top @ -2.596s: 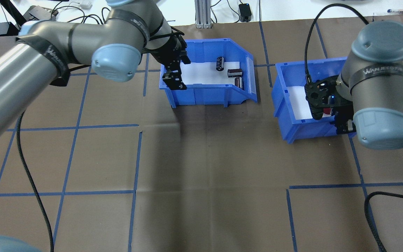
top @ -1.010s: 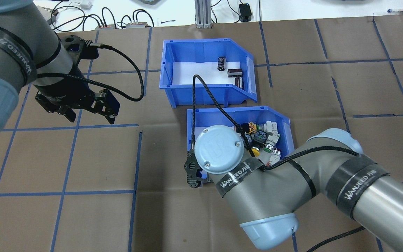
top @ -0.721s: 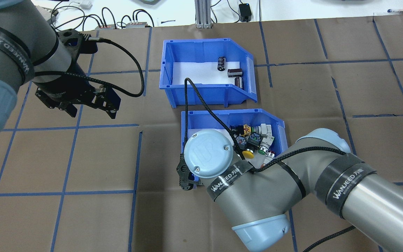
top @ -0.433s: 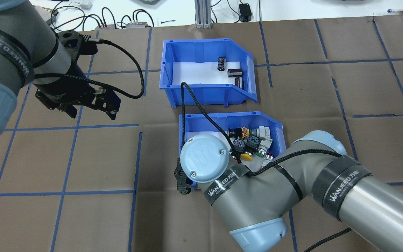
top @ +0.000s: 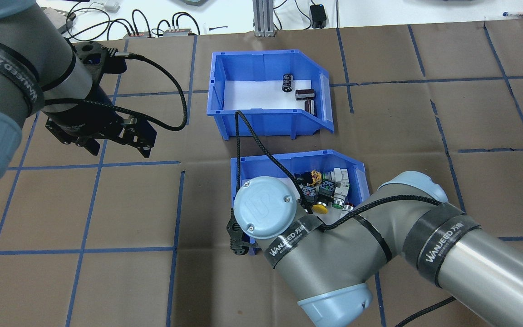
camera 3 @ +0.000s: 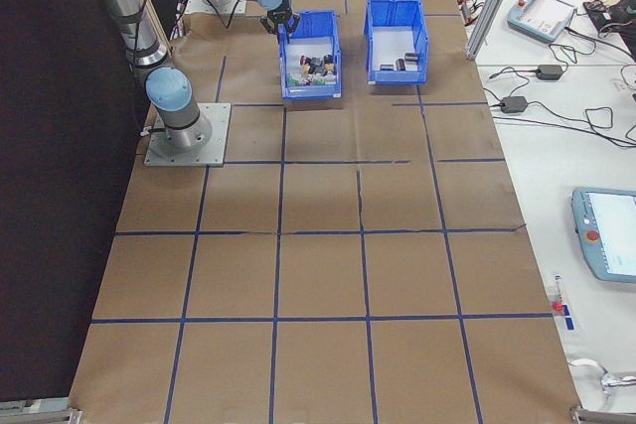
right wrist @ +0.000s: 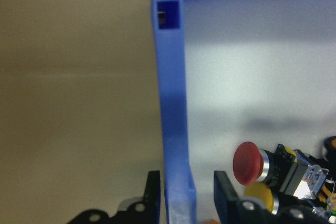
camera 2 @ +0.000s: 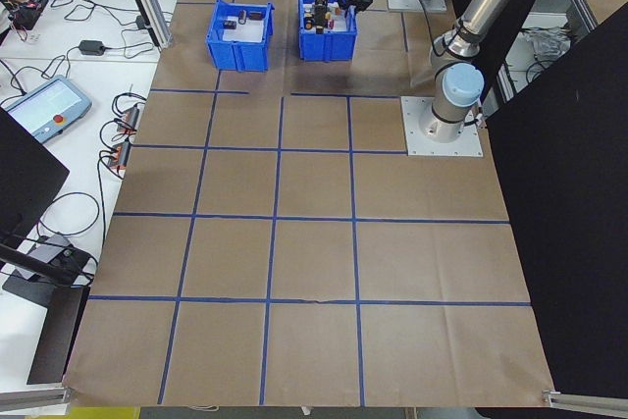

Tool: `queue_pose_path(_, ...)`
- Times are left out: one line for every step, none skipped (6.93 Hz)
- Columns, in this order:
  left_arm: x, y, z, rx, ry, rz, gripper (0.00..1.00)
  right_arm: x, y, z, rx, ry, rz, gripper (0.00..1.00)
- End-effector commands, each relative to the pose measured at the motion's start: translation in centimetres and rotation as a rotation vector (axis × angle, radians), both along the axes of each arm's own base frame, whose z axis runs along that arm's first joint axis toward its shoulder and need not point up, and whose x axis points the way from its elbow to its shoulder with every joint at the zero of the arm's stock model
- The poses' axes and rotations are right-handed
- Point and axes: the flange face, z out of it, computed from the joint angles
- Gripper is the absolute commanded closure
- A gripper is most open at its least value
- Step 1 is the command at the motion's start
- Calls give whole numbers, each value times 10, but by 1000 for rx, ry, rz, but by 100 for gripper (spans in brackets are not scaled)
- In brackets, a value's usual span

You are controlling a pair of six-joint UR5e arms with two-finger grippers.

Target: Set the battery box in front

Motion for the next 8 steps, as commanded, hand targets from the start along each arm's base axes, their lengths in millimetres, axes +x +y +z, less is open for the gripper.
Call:
queue_pose_path(0, 1, 2, -5, -4, 1, 0, -4, -9, 10, -20, -10, -19, 0)
queue_pose_path(1, 3, 5, -10, -6, 1, 0, -4, -13, 18, -34, -20, -25, 0)
queue_pose_path(0, 4, 5, -11, -4, 0, 0, -6, -22, 38, -52, -31, -38, 0)
queue_pose_path(1, 4, 6, -14, -6, 0, 0, -33, -63, 78, 9, -21, -140, 0)
queue_pose_path(1, 4, 8, -17, -7, 1, 0, -64, -95, 99, 95, -84, -260, 0)
queue_pose_path(3, 4, 9, -19, -33, 0, 0, -95, -118, 109, 76, -97, -342, 0)
queue_pose_path(5, 4, 8, -17, -39, 1, 0, -128, -137, 119, 41, -114, -455, 0)
queue_pose_path(4, 4, 8, -17, -40, 0, 0, -172, -154, 136, -16, -137, -741, 0)
